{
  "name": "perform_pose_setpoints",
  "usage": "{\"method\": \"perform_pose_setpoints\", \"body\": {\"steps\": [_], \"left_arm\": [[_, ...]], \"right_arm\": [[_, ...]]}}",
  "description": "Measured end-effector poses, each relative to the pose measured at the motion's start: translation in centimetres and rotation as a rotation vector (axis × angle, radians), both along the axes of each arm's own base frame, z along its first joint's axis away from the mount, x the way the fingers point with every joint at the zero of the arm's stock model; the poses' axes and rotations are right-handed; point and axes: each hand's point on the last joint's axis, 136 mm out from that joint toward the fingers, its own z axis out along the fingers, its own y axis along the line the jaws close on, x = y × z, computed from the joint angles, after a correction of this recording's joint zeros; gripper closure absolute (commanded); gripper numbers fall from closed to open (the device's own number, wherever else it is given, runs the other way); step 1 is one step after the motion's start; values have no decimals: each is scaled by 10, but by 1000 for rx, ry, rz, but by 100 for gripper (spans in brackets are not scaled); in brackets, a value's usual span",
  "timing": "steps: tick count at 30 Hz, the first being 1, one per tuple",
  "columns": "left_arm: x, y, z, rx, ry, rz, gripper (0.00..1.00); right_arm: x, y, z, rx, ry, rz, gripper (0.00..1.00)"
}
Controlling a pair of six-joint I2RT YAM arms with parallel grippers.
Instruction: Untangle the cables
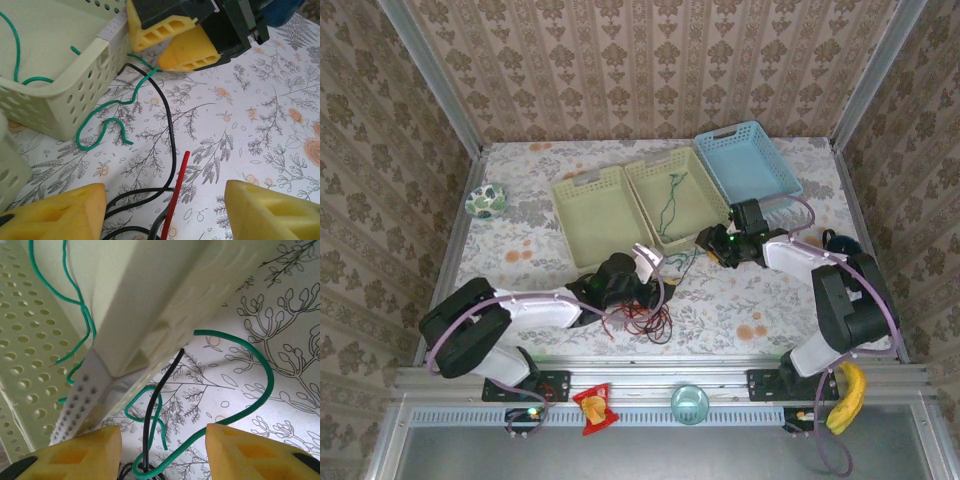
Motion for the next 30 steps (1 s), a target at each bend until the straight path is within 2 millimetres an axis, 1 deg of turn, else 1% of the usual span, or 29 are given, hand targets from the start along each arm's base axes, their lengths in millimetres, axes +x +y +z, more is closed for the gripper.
{"method": "perform_pose_setpoints", "body": {"steps": [5,8,11,15,17,20,23,27,30], "left_arm": [[-2,-6,-7,16,14,-17,40],[-2,-8,-12,25,23,-22,42],[-4,-9,-19,39,34,-29,44],[-8,-11,-26,53,47,-43,45],[-7,-13,-27,54,48,-43,45],[-5,-15,-23,47,43,-43,46],[-5,-18,-20,41,38,-47,46],[-6,-18,-21,48,39,-51,49],[-7,-17,-23,56,43,-51,50]], "right_arm": [[-5,-1,-8,44,35,-48,52],[-11,-4,-15,53,60,-66,52],[-20,-6,-17,59,75,-81,53],[-25,-8,-20,74,82,-104,57],[-24,-7,-20,87,81,-119,63],[-16,-6,-20,112,66,-144,83],[-9,-6,-24,133,61,-180,99],[-13,-15,-32,132,65,-243,100],[-22,-26,-26,118,49,-292,100]]}}
